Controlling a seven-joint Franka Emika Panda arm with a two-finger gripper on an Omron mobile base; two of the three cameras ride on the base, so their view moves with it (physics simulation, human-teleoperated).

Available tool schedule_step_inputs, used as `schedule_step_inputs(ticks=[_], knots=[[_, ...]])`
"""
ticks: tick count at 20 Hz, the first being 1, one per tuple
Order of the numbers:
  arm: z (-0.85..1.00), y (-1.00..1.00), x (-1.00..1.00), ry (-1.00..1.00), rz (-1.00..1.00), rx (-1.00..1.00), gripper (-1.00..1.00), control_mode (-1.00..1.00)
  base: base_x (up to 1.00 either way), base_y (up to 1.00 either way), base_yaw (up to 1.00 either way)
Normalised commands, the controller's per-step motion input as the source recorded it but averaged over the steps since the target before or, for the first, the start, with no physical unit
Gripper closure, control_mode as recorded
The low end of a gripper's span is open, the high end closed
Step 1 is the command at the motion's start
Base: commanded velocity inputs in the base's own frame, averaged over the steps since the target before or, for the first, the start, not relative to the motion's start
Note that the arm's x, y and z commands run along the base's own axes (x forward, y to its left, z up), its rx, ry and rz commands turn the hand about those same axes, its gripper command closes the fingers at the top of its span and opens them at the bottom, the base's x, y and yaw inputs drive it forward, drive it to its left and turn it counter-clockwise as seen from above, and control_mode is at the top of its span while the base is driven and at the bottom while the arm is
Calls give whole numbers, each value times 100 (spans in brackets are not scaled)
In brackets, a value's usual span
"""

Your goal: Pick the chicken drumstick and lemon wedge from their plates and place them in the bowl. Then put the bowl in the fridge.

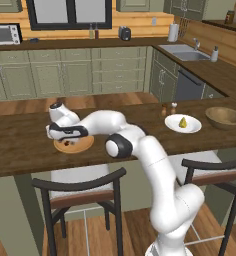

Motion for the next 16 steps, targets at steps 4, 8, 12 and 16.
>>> schedule_step_inputs(ticks=[4, 8, 12, 16], knots=[[-17, -3, 0, 0, 0, 1, 100, -100, 0, 0, 0], [-73, -26, -7, 0, 0, 2, 100, -100, 0, 0, 0], [-16, -55, -23, -3, 1, 0, 100, -100, 0, 0, 0], [67, -91, -80, -6, 3, 0, 100, -100, 0, 0, 0]])
